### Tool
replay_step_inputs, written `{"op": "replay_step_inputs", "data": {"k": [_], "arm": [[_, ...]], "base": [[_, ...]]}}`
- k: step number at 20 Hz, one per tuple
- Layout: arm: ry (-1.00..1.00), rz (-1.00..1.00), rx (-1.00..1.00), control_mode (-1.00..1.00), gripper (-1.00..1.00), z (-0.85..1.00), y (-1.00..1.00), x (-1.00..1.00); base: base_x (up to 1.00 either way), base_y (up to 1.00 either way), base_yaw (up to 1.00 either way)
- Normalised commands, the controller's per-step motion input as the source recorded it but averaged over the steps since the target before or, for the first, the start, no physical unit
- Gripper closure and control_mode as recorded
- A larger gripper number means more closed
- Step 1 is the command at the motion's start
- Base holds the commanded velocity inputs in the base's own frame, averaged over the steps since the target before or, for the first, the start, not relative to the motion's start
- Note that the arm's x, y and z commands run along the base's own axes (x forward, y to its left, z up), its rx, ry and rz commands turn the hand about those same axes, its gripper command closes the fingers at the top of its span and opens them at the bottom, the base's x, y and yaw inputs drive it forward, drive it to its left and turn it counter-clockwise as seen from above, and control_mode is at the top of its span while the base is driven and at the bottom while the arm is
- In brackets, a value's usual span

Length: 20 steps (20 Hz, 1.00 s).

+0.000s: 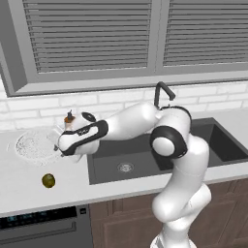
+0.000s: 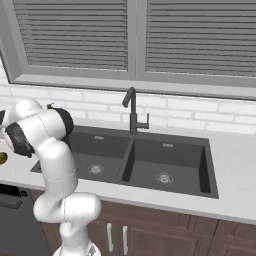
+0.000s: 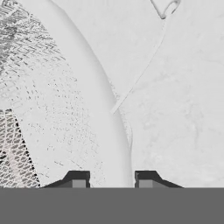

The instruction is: Put the colander in the sink, put the kiwi in the colander, and turn on the sink faucet and pour water over the colander.

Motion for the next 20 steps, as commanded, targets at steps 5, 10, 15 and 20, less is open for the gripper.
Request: {"op": "replay_step_inputs", "data": {"k": [5, 10, 15, 20], "arm": [[-0.09, -0.18, 0.0, -1.0, 1.0, 0.59, 0.0, -0.35], [-0.04, -0.26, 0.0, -1.0, 1.0, 0.92, -0.01, -0.31], [0.01, -0.29, 0.0, -1.0, 1.0, 1.0, -0.16, -0.36], [0.11, -0.43, 0.05, -1.0, 1.0, 0.83, -0.8, -0.61]], "base": [[0.0, 0.0, 0.0], [0.0, 0.0, 0.0], [0.0, 0.0, 0.0], [0.0, 0.0, 0.0]]}}
